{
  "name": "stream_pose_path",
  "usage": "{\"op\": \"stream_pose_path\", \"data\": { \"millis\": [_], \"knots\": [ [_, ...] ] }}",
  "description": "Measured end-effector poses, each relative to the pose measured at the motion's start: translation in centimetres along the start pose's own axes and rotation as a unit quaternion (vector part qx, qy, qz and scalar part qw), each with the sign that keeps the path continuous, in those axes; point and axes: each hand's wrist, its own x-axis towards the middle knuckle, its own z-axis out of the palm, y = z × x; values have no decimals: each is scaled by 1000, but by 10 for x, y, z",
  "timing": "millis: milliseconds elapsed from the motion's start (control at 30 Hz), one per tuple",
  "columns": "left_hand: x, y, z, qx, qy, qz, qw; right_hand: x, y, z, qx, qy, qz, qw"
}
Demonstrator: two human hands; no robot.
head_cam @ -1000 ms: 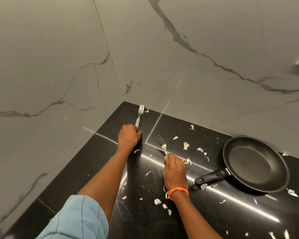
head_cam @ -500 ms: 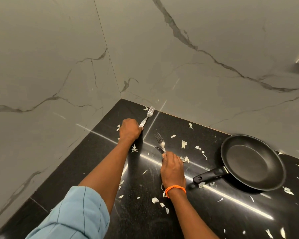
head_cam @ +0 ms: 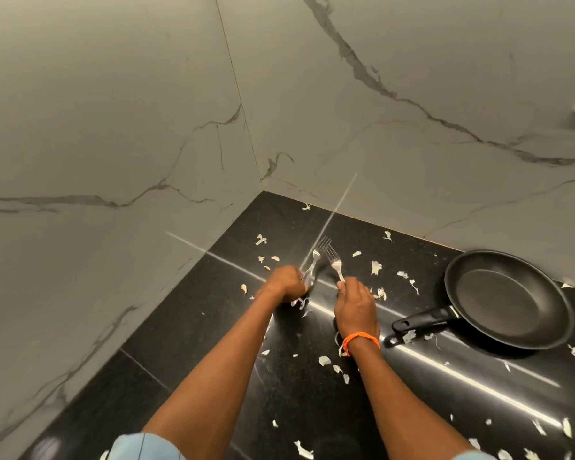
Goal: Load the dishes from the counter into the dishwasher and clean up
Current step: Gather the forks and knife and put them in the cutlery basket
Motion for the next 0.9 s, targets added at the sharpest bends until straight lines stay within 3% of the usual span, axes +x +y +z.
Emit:
{"op": "stream_pose_path", "data": {
  "millis": [133,233,367,633,900],
  "knots": [
    [-41,-16,12,-13,11,-1,1000,6,-6,-16,79,-62,44,994],
    [-76,-23,12,-82,58,20,995,7,-8,-28,138,-105,122,977],
    [-124,-19,16,-160,110,64,979,-17,1,-45,193,-94,185,959],
    [-204,41,13,-382,97,107,913,-82,-37,-152,248,-76,195,946],
    [-278,101,51,-407,118,80,902,-130,-35,-249,267,-48,156,950]
  ]
}}
